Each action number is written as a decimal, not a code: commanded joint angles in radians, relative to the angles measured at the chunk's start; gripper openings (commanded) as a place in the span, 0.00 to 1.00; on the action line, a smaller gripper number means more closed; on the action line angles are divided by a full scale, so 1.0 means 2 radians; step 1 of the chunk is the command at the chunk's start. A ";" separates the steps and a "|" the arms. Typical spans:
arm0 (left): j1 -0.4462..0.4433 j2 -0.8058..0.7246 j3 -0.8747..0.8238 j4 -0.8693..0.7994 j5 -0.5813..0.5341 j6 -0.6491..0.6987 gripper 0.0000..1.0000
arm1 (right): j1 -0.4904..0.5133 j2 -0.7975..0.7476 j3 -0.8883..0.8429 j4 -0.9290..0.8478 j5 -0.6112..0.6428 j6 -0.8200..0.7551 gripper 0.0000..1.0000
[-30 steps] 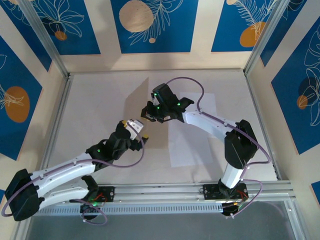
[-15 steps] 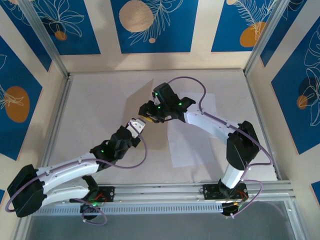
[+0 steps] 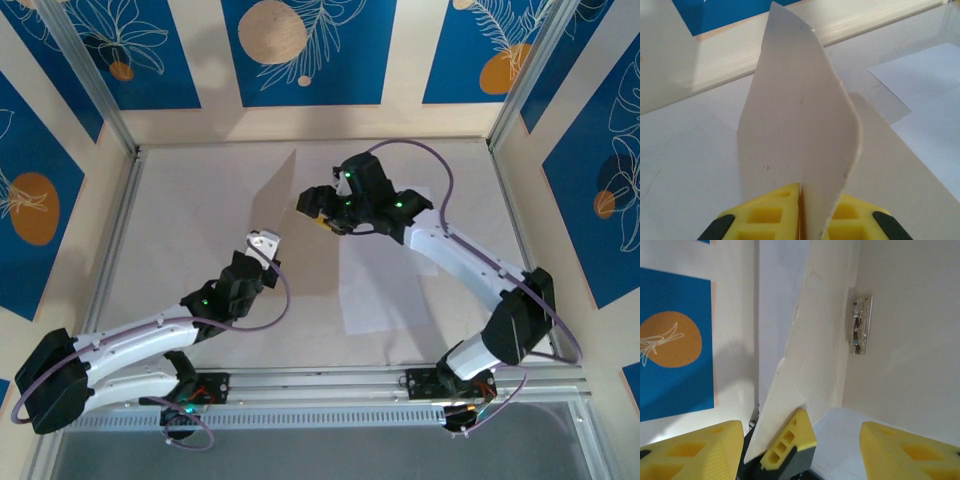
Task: Put the files into the folder
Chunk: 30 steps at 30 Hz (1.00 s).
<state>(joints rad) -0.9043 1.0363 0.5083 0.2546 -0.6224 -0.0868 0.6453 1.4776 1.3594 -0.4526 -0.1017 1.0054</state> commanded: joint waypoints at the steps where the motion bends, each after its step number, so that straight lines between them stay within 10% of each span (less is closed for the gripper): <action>1: 0.006 -0.013 -0.003 0.019 -0.005 -0.067 0.10 | -0.024 -0.037 -0.030 -0.032 0.003 -0.018 0.64; 19: 0.070 -0.041 -0.025 0.068 0.072 -0.205 0.08 | -0.148 -0.165 -0.165 -0.050 -0.039 -0.032 0.65; 30: 0.078 -0.110 -0.095 0.050 0.016 -0.209 0.10 | -0.159 -0.147 -0.167 -0.067 -0.060 -0.048 0.66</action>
<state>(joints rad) -0.7631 0.8574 0.3557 0.3561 -0.5404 -0.4820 0.3332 1.1816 1.0370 -0.5571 -0.1909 0.9325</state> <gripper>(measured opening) 0.096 0.657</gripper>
